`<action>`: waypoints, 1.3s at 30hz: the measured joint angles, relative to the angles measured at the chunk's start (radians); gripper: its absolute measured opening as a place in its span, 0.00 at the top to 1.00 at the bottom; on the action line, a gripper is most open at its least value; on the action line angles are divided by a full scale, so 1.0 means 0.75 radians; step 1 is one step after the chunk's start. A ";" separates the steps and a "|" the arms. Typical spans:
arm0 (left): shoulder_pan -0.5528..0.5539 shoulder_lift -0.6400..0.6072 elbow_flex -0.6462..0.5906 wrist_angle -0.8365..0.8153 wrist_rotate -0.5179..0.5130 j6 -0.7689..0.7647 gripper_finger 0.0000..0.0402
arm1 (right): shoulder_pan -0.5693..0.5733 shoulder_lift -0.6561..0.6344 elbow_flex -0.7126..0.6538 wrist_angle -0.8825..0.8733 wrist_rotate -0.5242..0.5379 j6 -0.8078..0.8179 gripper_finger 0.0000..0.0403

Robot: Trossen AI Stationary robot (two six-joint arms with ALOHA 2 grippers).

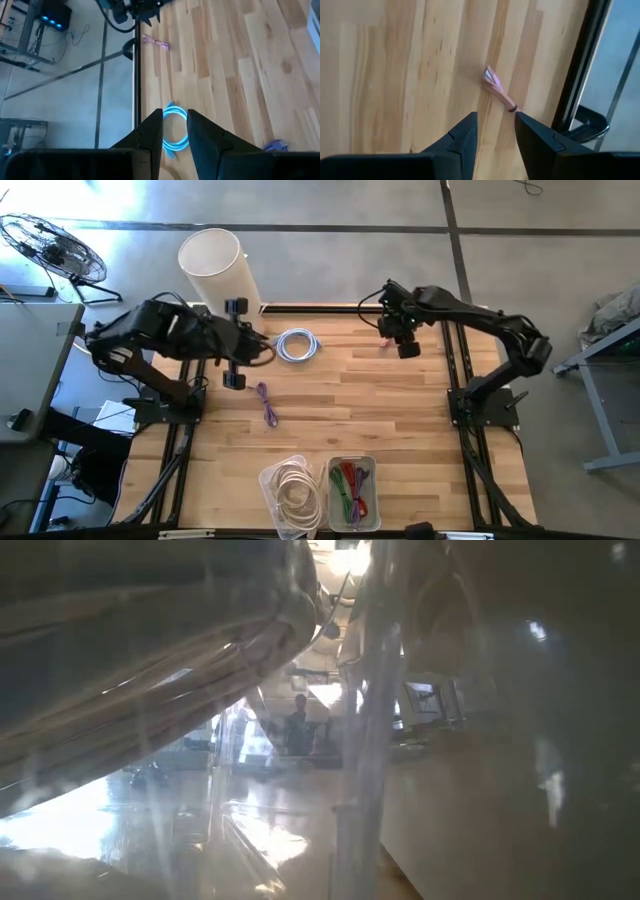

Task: Pick & Place USB Port
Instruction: Put the pink USB cable into the white bin

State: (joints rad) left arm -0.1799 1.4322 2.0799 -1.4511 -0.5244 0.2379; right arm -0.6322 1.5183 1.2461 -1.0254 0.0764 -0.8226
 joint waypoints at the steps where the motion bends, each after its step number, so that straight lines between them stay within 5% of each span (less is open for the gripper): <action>1: 0.000 0.000 -0.019 0.011 -0.003 0.000 0.79 | -0.012 0.012 0.000 -0.003 0.000 -0.015 0.70; 14: 0.004 -0.005 -0.143 0.093 -0.005 -0.063 0.79 | -0.189 0.219 0.000 -0.014 -0.012 -0.139 0.70; 39: 0.004 -0.005 -0.181 0.188 -0.018 -0.104 0.79 | -0.196 0.401 0.000 0.112 0.120 -0.267 0.70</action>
State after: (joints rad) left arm -0.1772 1.4282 1.9440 -1.3098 -0.5377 0.1596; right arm -0.7792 1.8193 1.2461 -0.9411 0.1661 -1.0225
